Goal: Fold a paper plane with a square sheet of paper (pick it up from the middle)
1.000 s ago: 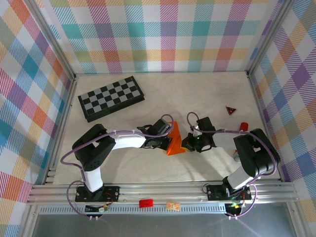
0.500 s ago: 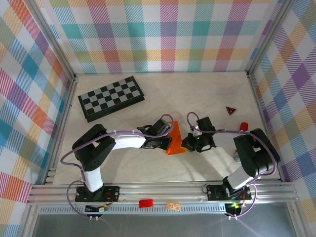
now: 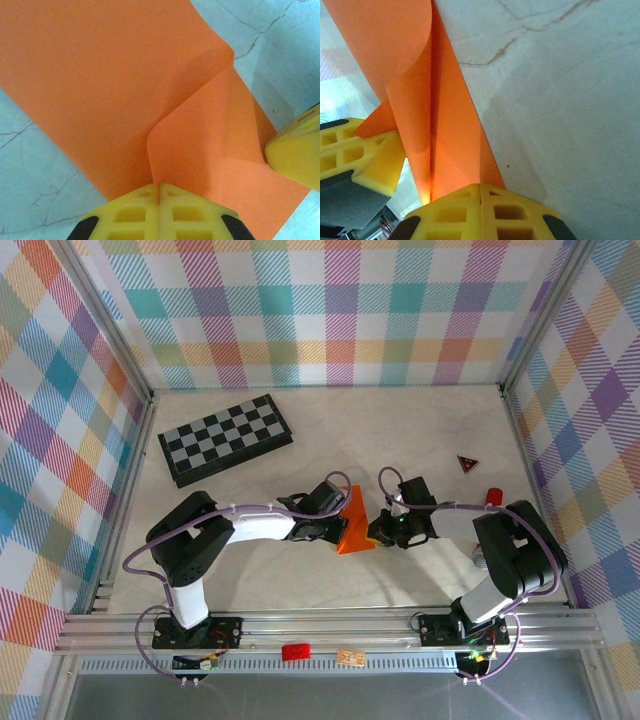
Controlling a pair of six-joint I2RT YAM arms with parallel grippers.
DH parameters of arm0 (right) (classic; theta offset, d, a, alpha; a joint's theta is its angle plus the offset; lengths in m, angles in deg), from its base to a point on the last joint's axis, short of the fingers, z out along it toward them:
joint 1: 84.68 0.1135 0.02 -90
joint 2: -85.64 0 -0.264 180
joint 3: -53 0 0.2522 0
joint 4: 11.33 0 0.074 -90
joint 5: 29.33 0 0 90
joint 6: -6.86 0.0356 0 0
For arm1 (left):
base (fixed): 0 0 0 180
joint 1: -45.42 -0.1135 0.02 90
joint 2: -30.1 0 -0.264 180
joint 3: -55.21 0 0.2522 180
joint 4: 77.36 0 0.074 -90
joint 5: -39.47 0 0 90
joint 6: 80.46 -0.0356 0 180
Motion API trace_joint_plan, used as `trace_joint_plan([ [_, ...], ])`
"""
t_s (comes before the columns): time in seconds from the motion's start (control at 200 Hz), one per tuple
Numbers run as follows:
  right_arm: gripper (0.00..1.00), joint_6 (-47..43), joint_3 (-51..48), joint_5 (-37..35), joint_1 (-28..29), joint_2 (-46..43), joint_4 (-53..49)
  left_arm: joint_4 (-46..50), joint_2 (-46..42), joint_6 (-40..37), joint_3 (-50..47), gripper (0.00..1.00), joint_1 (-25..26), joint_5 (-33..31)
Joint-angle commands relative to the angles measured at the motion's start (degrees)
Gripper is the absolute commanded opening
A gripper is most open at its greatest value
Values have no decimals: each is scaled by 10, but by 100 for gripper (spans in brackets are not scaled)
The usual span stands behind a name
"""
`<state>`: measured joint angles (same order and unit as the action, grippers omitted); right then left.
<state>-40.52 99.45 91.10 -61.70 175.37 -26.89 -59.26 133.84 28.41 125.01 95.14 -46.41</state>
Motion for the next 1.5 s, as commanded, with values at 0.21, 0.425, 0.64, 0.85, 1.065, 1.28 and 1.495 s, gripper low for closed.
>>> trace_joint_plan([
  [0.21, 5, 0, -14, -26, 2, -2, -13, 20, -12, 16, -14, 3, -4, -22],
  [0.425, 6, 10, -9, -6, 2, -13, 12, 21, -15, 17, -21, 3, -4, -22],
  [0.64, 8, 19, 5, 12, 2, -31, 24, 21, -17, 18, -24, 3, -4, -22],
  [0.85, 8, 36, 24, 41, 2, -42, 47, 17, -14, 16, -22, 3, -4, -17],
  [1.065, 5, 43, 53, 49, 14, -13, 53, 16, -9, 17, -20, 3, -5, -16],
  [1.28, 4, 51, 83, 35, 43, 26, 54, 14, -10, 18, -23, 3, -4, -16],
  [1.495, 3, 57, 94, 20, 56, 67, 57, 15, -13, 18, -27, 3, -5, -17],
])
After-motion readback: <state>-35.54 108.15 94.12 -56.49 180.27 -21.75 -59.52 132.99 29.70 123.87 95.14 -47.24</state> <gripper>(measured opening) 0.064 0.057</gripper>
